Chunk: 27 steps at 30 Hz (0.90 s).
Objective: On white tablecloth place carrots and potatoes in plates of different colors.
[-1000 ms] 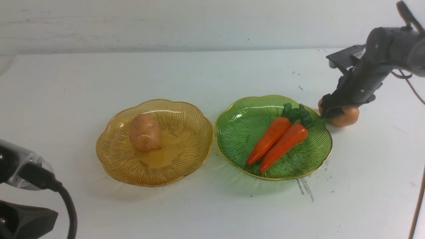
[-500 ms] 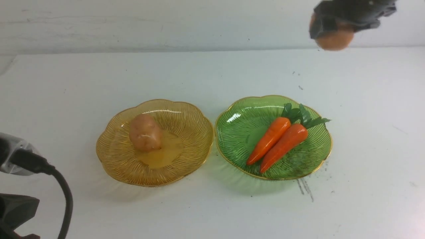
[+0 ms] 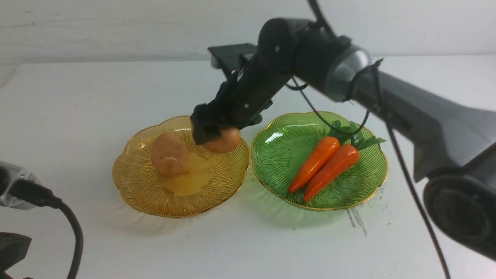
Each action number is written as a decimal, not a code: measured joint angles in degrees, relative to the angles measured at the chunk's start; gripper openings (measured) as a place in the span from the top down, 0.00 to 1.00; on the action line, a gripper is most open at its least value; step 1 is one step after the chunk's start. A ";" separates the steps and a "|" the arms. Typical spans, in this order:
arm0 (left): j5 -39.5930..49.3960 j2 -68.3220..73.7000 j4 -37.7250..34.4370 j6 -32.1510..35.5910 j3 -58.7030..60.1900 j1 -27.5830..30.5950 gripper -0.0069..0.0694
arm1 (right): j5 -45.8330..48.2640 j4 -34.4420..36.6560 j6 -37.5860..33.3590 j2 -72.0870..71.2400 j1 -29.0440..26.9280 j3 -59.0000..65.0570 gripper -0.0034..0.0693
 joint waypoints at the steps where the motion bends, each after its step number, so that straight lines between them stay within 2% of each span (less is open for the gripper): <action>1: 0.17 -0.66 0.00 -0.41 0.00 0.00 0.91 | 0.07 -1.19 0.56 -3.94 0.00 -0.02 0.40; 4: 0.41 -3.30 0.00 -1.22 0.00 0.00 0.91 | 0.32 -1.67 2.14 -13.07 -0.10 0.91 0.61; 5: 0.50 -3.96 0.00 -1.19 0.00 0.00 0.91 | 0.39 -1.67 2.48 -17.10 -0.10 2.45 0.71; 8: 0.86 -6.18 0.00 -1.24 0.00 0.00 0.91 | 0.62 -2.34 3.44 -31.79 -0.10 11.07 0.93; 11: 0.88 -8.21 0.00 -1.29 0.00 0.00 0.91 | 0.74 -4.06 6.91 -44.79 -0.10 22.96 0.97; 14: -0.45 -8.71 0.00 -1.29 0.00 0.00 0.91 | -1.30 -7.52 13.32 -62.80 -0.10 43.50 0.97; 16: -2.25 -8.71 0.00 -1.33 0.00 0.00 0.91 | -12.67 -11.14 20.17 -78.16 -0.10 61.97 0.97; 21: -6.42 -8.71 0.00 -1.33 0.00 0.00 0.91 | -35.86 -21.23 31.08 -105.68 -0.10 91.71 0.97; 23: -7.62 -8.71 0.00 -1.33 0.00 0.00 0.91 | -40.17 -24.36 35.01 -114.06 -0.10 99.72 0.97; 27: -8.90 -8.71 0.15 -1.33 0.00 0.05 0.91 | -42.41 -28.02 39.94 -123.87 -0.10 110.72 0.97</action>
